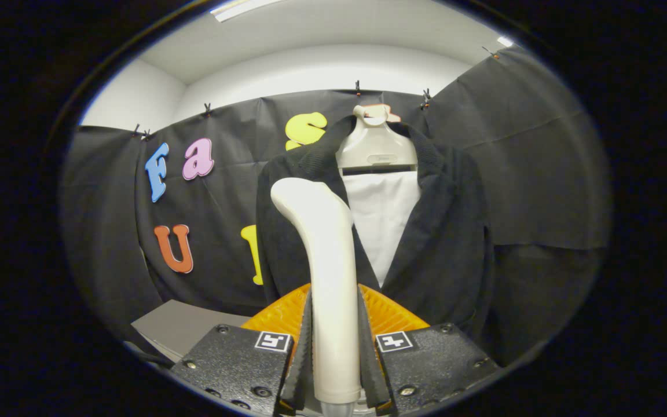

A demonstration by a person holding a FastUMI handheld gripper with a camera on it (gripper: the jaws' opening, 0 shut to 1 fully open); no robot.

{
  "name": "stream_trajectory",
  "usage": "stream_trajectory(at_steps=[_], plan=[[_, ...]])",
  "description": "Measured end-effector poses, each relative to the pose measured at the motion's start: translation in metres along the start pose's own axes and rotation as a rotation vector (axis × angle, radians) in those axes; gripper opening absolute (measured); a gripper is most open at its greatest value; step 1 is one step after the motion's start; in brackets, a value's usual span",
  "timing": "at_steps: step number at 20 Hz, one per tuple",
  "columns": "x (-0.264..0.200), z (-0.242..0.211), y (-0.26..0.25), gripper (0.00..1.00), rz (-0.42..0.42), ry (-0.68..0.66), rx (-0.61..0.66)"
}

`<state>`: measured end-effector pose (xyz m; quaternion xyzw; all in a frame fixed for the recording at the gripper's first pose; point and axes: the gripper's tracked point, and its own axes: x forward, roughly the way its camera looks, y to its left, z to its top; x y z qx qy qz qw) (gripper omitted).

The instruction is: Iron the clothes twice with a garment steamer, once on the left side and once on the right side.

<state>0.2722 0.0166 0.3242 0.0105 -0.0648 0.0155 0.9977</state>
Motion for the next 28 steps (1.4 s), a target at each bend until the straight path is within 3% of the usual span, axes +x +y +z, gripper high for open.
stream_trajectory(at_steps=[7, 28], plan=[[-0.001, -0.025, -0.005, 0.41, -0.015, 0.025, -0.025], [-0.013, -0.168, -0.03, 0.41, -0.069, 0.249, -0.006]])
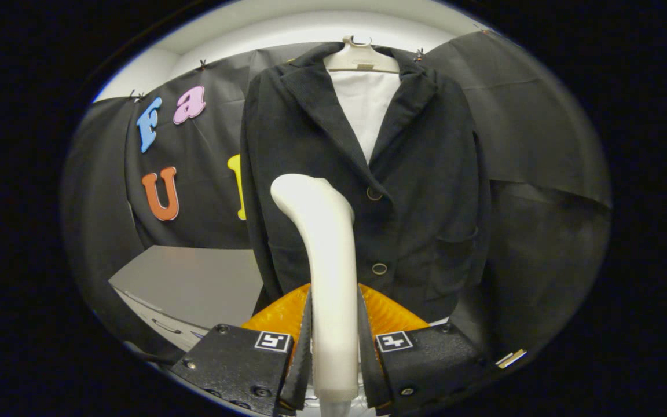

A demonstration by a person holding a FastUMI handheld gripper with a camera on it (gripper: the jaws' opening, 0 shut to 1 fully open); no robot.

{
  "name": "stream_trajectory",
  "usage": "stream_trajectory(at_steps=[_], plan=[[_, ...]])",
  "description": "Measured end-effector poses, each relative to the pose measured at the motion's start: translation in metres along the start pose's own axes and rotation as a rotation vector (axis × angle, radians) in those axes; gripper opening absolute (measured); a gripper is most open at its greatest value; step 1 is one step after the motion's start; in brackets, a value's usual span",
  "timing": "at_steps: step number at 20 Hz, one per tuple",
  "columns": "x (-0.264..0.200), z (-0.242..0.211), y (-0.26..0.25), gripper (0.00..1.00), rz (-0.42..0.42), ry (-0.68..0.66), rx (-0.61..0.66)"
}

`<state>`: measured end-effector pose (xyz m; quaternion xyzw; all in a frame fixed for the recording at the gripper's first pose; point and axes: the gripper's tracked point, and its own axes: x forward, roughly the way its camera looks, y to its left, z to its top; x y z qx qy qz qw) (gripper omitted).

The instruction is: Iron the clothes twice with a garment steamer, once on the left side and once on the right side.

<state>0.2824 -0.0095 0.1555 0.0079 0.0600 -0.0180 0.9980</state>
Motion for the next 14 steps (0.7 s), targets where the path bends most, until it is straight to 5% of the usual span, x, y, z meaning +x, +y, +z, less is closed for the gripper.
stream_trajectory(at_steps=[14], plan=[[0.011, -0.075, -0.014, 0.41, -0.01, 0.132, -0.012]])
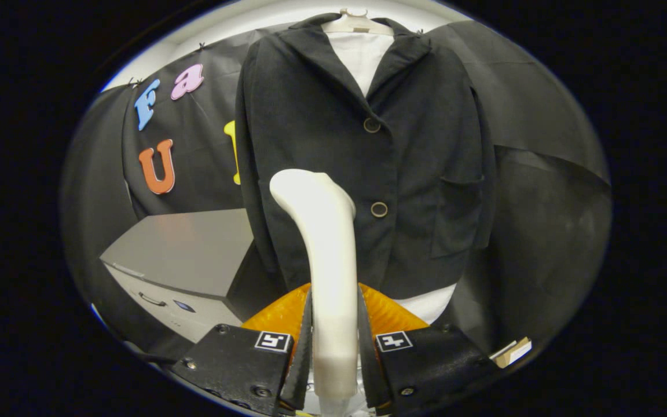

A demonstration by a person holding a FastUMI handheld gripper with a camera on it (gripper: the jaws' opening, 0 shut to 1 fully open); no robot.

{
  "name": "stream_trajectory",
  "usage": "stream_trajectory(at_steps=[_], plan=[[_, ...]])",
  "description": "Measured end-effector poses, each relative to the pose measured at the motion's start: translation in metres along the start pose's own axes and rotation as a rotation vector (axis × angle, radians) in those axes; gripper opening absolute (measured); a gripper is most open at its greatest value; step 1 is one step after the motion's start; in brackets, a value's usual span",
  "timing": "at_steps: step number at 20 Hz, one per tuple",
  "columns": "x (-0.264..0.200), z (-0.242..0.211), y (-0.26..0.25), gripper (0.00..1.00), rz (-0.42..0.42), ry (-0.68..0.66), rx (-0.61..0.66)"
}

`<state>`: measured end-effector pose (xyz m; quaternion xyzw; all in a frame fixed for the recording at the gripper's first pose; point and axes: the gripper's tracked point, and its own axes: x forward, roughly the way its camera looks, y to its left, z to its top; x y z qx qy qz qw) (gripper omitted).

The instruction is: Iron the clothes twice with a garment steamer, once on the left side and once on the right side.

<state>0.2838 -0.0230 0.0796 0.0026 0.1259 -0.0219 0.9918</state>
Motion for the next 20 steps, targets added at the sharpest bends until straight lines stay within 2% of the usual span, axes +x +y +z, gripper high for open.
stream_trajectory(at_steps=[20], plan=[[0.03, -0.082, -0.006, 0.41, -0.004, 0.148, 0.017]])
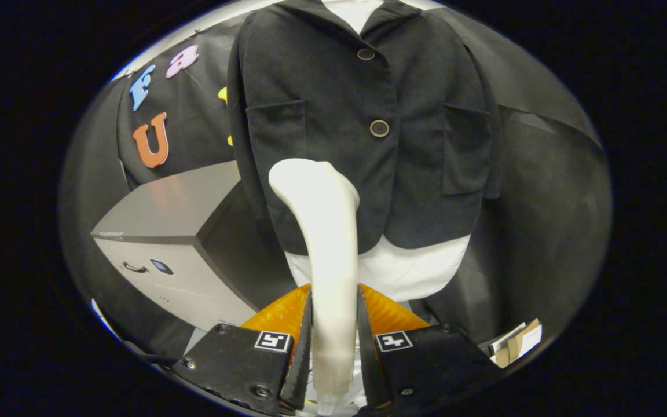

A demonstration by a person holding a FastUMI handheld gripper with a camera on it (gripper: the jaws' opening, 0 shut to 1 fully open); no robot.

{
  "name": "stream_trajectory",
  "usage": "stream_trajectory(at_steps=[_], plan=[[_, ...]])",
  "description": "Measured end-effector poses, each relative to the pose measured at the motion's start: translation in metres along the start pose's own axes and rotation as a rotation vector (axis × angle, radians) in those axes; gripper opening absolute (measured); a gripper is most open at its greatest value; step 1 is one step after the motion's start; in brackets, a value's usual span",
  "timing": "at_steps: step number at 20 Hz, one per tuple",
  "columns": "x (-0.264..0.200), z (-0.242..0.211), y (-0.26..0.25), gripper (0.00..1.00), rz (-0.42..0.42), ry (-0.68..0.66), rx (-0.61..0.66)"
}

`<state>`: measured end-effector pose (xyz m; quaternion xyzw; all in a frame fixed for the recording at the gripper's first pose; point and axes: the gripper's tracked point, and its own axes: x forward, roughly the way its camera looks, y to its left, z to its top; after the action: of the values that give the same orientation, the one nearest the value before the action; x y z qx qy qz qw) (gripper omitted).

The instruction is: Iron the clothes twice with a garment steamer, once on the left side and once on the right side.

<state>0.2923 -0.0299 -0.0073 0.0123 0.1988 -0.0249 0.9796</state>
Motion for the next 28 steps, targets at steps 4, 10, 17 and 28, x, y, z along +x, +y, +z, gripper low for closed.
stream_trajectory(at_steps=[4, 10, 17, 28], plan=[[-0.009, 0.001, -0.004, 0.41, 0.018, 0.004, 0.033], [-0.058, 0.029, -0.027, 0.41, 0.061, -0.076, 0.096], [-0.13, 0.109, -0.085, 0.41, 0.058, -0.25, 0.179], [-0.193, 0.271, -0.149, 0.4, 0.006, -0.502, 0.255]])
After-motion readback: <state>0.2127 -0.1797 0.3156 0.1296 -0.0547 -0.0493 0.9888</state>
